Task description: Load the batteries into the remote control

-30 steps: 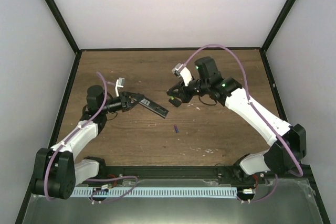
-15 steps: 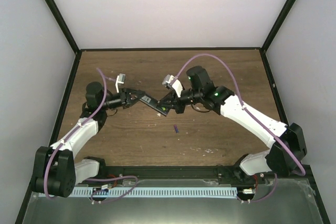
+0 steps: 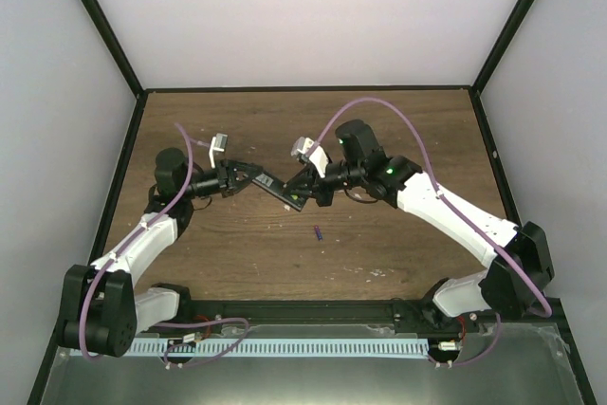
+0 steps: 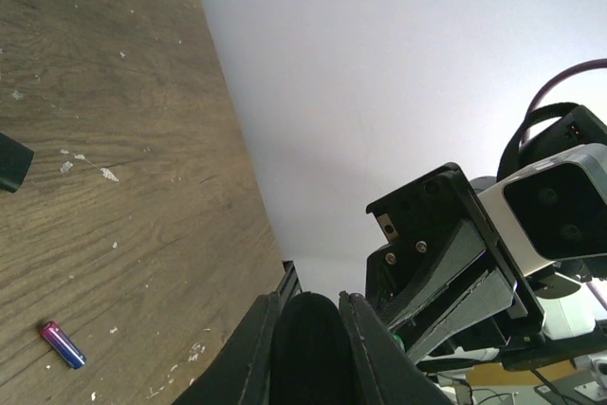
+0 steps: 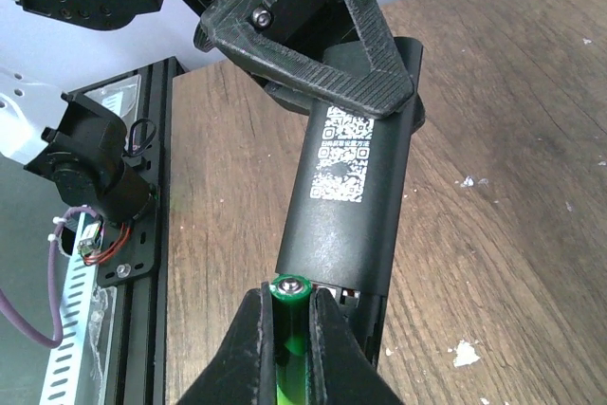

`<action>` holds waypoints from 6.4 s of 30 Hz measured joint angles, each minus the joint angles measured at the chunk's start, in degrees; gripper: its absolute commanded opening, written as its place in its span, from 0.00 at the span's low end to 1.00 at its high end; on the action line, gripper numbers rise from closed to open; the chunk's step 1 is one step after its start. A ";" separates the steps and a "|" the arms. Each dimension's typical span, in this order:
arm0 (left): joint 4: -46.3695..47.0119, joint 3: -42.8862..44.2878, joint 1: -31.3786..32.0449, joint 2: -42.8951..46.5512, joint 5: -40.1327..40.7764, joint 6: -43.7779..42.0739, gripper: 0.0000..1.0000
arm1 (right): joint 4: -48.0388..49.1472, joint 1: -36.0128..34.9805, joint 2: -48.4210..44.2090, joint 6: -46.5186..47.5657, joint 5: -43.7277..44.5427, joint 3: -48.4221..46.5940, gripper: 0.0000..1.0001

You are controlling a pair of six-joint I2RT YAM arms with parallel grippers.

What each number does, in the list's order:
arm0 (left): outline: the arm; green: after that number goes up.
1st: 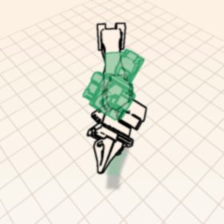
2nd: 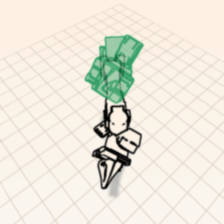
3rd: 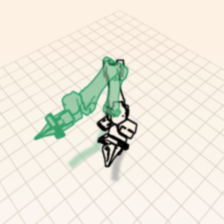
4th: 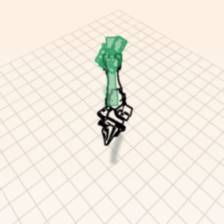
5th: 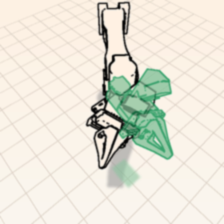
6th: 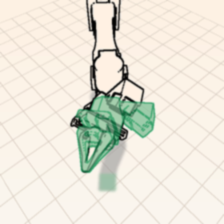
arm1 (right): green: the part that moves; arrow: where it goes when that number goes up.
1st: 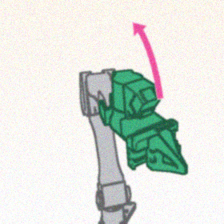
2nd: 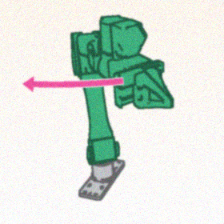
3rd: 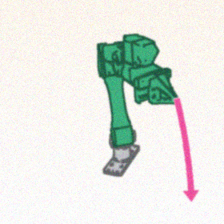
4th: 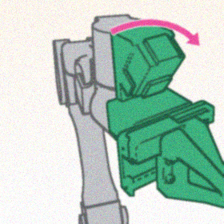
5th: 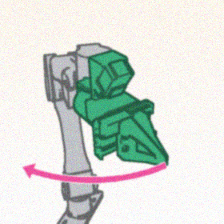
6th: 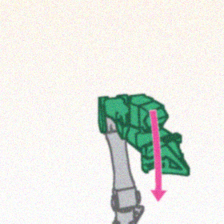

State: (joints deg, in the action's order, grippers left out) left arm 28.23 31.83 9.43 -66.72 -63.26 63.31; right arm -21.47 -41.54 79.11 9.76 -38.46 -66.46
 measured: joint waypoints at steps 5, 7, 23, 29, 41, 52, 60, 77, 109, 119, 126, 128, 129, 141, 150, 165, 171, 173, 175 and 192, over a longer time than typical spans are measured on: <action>0.59 0.00 0.00 0.00 0.00 0.61 0.00 | -0.68 -0.09 0.02 0.83 -0.28 0.00 0.02; 0.98 0.00 0.00 0.00 0.00 0.96 0.00 | -1.22 -0.09 0.07 1.11 -0.50 0.00 0.02; 3.08 -0.02 -0.02 -0.33 0.28 1.66 0.00 | -3.17 -0.44 1.81 1.66 -1.46 0.31 0.12; 3.52 -0.02 -0.02 -0.39 0.48 1.99 0.00 | -3.58 -0.72 1.81 1.84 -1.36 0.31 0.15; 3.93 -0.04 -0.02 -0.42 1.44 2.36 0.00 | -3.52 -0.72 1.40 1.77 1.36 0.31 0.18; 5.18 -0.04 -0.02 -0.39 1.57 2.93 0.00 | -1.75 -1.05 0.02 0.94 3.15 0.31 0.26; 5.66 -0.04 -0.02 -0.42 1.64 3.76 0.00 | -0.68 -1.05 -0.04 0.66 3.58 0.28 0.30; 7.43 -0.07 0.04 0.35 -1.07 5.70 0.00 | -1.22 -0.85 -3.74 -6.73 11.65 -4.20 0.64; 5.73 -0.09 0.04 2.99 -3.74 5.20 0.00 | -15.52 3.15 3.91 -24.63 -7.56 -9.53 0.63; 5.70 -0.07 0.04 2.99 -3.91 4.31 0.00 | -15.54 3.15 5.81 -26.05 -10.88 -9.68 0.50; 5.60 -0.09 0.04 2.99 -3.93 3.72 0.00 | -15.72 3.17 7.04 -26.43 -12.31 -11.13 0.43; 5.57 -0.07 0.04 2.99 -3.96 3.63 0.00 | -15.80 3.15 7.45 -26.49 -12.61 -11.85 0.41; 5.57 -0.07 0.04 2.99 -3.98 3.56 0.00 | -15.80 3.15 7.72 -26.49 -12.76 -12.24 0.40; 5.55 0.00 0.04 2.69 -4.11 3.34 0.00 | -17.40 3.15 8.50 -25.64 -13.42 -13.03 0.40; 5.55 0.11 0.04 2.19 -4.11 3.32 0.00 | -18.23 3.17 9.31 -24.85 -13.44 -13.03 0.38; 5.57 0.11 0.04 2.19 -4.11 2.69 0.00 | -18.38 3.17 9.88 -24.33 -13.97 -13.03 0.32; 5.60 0.11 0.04 2.19 -4.09 2.62 0.00 | -18.38 3.15 10.38 -24.06 -14.14 -13.03 0.31; 5.60 0.11 0.04 2.19 -4.09 2.62 0.00 | -18.40 3.17 10.38 -23.93 -14.23 -13.03 0.30; 5.60 0.11 0.04 2.19 -4.09 2.62 0.00 | -18.40 3.17 10.38 -23.87 -14.29 -13.03 0.30; 5.99 0.11 0.11 2.19 -3.91 2.69 0.00 | -18.32 3.17 10.32 -22.62 -15.15 -12.26 0.27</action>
State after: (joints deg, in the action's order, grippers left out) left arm 34.22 31.94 9.54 -64.53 -67.18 66.00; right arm -39.79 -38.37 89.43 -12.86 -53.60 -78.72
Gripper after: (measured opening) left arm 0.158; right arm 0.276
